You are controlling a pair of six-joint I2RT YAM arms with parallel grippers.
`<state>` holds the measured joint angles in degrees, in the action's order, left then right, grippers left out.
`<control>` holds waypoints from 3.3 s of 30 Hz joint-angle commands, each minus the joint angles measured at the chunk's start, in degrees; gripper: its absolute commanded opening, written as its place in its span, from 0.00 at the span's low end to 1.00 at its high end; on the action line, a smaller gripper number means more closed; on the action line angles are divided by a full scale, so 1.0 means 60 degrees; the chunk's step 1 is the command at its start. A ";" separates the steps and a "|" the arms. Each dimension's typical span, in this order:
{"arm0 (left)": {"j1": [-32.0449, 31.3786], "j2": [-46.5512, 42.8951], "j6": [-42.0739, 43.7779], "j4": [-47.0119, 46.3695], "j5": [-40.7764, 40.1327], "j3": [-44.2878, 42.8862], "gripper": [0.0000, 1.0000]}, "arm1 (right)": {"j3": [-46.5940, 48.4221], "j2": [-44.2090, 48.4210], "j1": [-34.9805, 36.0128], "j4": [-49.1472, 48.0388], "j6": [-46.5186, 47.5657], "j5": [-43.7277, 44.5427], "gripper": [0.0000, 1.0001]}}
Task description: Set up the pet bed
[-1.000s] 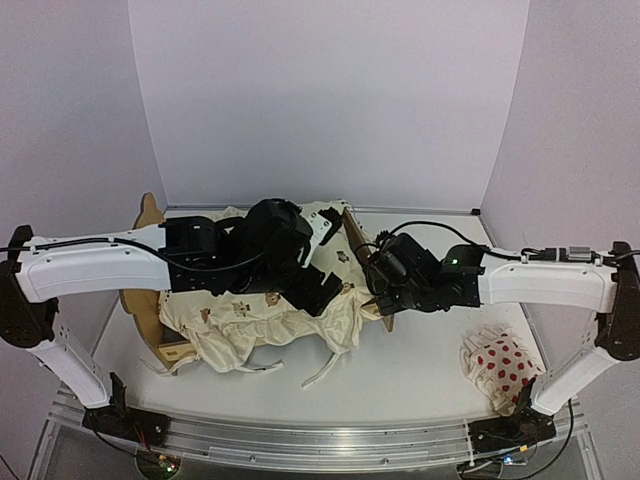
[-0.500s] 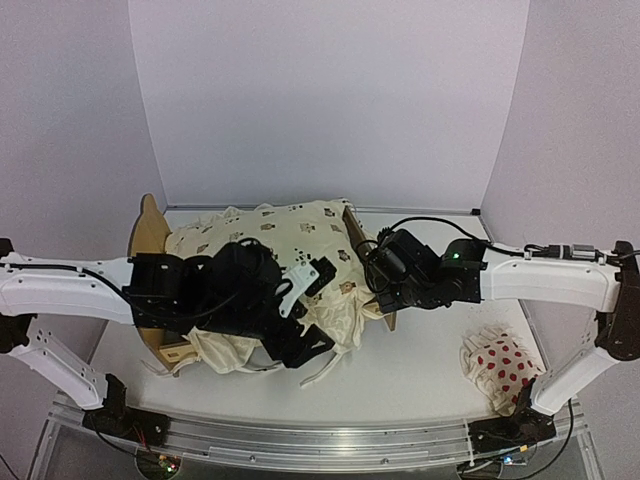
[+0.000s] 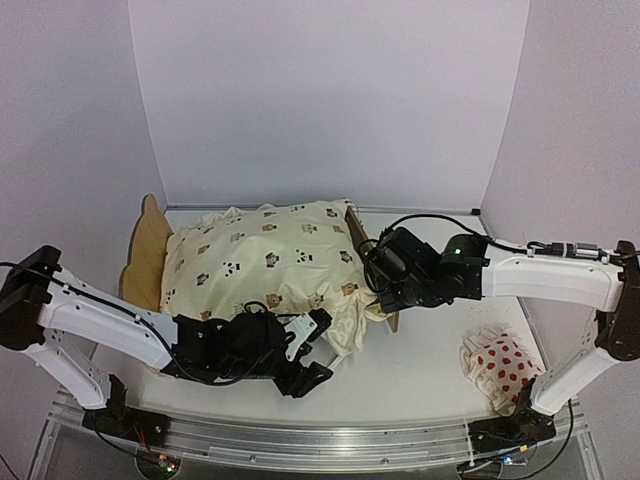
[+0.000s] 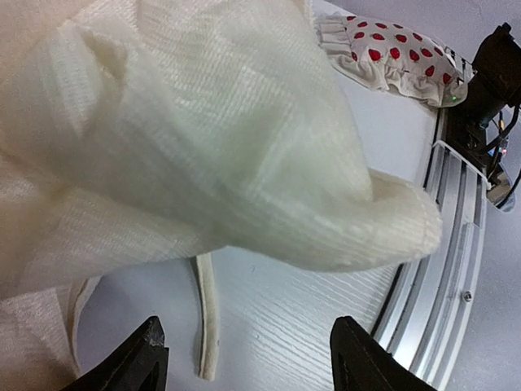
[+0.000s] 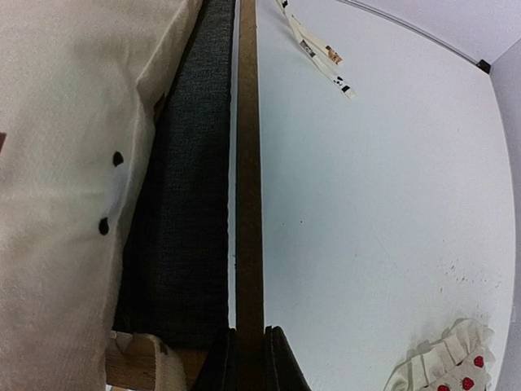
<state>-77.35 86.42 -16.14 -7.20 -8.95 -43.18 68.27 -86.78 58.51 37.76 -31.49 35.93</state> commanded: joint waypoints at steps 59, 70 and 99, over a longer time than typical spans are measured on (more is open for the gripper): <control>-0.0161 0.8411 0.3839 -1.1990 -0.6183 -0.3509 0.05 | -0.0286 0.1592 0.0039 0.0205 -0.1007 -0.1021 0.00; -0.0216 0.7253 0.2252 -0.9507 -0.4434 -0.2663 0.00 | -0.0022 0.1074 0.0032 0.0191 -0.0867 -0.0231 0.00; -0.2039 0.2926 -0.0813 -0.1638 -0.1768 -0.1016 0.00 | 0.1220 -0.1678 -0.1973 -0.0107 -0.1089 -0.1168 0.00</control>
<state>-87.85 108.31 -18.09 -25.74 -22.87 -49.45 71.58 -94.81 49.94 41.18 -35.26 26.47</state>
